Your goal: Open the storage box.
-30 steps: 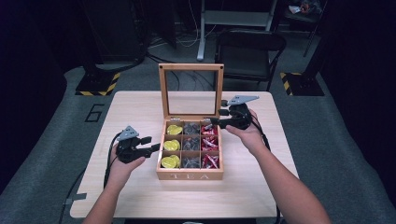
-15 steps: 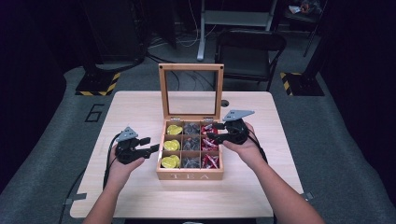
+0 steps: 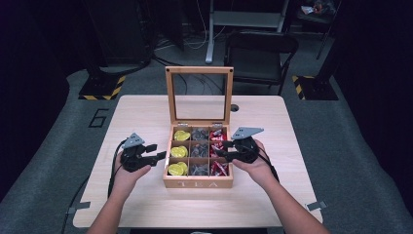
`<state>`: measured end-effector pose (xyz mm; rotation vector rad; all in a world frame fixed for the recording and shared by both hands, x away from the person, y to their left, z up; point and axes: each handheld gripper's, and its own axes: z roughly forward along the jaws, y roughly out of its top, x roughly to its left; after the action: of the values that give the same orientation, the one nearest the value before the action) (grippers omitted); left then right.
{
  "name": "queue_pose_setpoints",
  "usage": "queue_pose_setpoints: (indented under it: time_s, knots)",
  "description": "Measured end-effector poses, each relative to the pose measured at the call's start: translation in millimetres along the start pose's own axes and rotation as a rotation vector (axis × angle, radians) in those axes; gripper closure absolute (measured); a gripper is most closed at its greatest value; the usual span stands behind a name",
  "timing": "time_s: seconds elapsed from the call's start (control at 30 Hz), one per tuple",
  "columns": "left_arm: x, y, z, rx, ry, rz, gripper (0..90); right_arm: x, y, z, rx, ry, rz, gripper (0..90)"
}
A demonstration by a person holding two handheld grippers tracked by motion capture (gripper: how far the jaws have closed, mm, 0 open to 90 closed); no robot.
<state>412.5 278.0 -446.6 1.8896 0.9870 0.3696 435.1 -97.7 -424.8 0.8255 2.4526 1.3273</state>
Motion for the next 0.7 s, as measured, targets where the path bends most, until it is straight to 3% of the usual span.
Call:
queue_pose_setpoints:
  time_s: [0.7]
  knots:
    - [-0.6, -1.1, 0.7, 0.011, 0.006, 0.004, 43.8, 15.0, -33.4, 13.1, 0.034, 0.041, 0.031, 54.7]
